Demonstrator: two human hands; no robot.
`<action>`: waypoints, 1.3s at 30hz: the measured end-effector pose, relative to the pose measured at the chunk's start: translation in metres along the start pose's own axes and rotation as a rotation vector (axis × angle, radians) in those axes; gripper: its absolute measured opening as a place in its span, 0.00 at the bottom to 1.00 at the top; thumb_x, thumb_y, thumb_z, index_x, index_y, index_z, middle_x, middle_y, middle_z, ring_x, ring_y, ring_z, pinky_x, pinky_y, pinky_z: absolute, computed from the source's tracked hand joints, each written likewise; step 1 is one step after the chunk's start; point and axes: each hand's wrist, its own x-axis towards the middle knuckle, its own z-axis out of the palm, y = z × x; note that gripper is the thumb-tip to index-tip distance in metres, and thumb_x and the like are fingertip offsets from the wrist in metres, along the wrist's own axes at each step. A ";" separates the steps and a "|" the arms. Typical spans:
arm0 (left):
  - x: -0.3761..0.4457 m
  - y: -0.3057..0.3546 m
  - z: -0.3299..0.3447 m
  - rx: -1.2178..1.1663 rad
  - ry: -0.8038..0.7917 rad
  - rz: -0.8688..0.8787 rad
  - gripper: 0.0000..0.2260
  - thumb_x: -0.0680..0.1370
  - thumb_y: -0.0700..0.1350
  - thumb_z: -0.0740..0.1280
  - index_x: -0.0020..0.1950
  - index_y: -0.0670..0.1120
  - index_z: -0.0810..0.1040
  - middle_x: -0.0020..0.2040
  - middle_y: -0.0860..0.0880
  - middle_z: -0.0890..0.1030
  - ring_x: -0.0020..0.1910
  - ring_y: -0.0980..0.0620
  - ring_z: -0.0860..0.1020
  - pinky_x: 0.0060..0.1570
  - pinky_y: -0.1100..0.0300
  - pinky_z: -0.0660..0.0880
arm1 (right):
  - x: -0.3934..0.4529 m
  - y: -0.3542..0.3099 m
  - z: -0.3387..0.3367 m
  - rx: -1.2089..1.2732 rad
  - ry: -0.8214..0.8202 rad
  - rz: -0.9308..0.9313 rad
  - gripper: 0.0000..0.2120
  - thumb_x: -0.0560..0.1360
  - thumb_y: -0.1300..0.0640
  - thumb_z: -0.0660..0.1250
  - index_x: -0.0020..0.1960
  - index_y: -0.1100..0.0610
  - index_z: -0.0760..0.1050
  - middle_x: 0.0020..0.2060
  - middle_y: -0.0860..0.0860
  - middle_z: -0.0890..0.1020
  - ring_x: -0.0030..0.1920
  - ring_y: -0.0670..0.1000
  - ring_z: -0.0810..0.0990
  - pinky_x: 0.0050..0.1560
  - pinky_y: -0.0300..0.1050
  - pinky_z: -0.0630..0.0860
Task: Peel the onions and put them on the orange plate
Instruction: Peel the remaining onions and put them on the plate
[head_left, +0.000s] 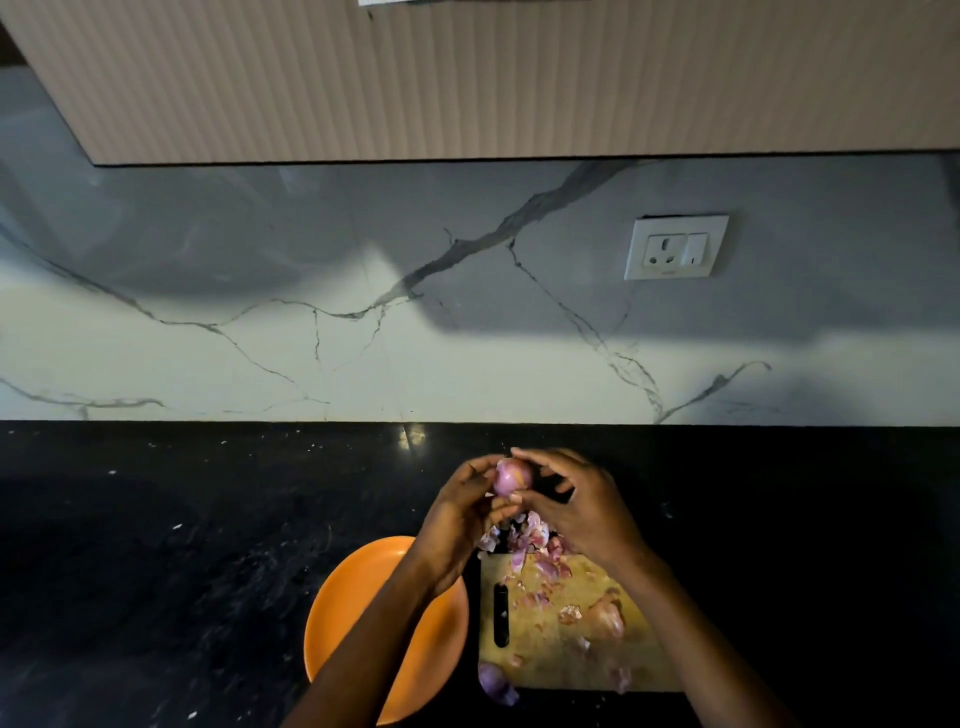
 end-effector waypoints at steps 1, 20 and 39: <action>0.001 0.001 -0.001 0.010 -0.011 -0.005 0.15 0.81 0.40 0.61 0.67 0.38 0.73 0.60 0.38 0.81 0.56 0.44 0.81 0.55 0.55 0.80 | 0.000 0.001 0.000 -0.001 -0.005 0.002 0.25 0.72 0.53 0.78 0.67 0.46 0.78 0.60 0.43 0.80 0.57 0.39 0.78 0.51 0.28 0.73; 0.003 -0.006 0.000 -0.008 -0.025 0.061 0.18 0.79 0.42 0.63 0.68 0.40 0.75 0.61 0.38 0.81 0.59 0.44 0.80 0.56 0.56 0.80 | -0.001 -0.003 0.002 0.120 -0.027 -0.034 0.29 0.69 0.56 0.80 0.66 0.41 0.76 0.59 0.42 0.78 0.53 0.46 0.83 0.56 0.45 0.82; 0.003 -0.001 -0.006 -0.026 -0.091 0.041 0.17 0.82 0.40 0.60 0.69 0.37 0.73 0.64 0.35 0.78 0.61 0.41 0.79 0.58 0.53 0.79 | -0.004 0.004 0.007 0.208 0.011 -0.019 0.26 0.69 0.58 0.80 0.65 0.48 0.80 0.60 0.44 0.79 0.57 0.50 0.83 0.58 0.49 0.82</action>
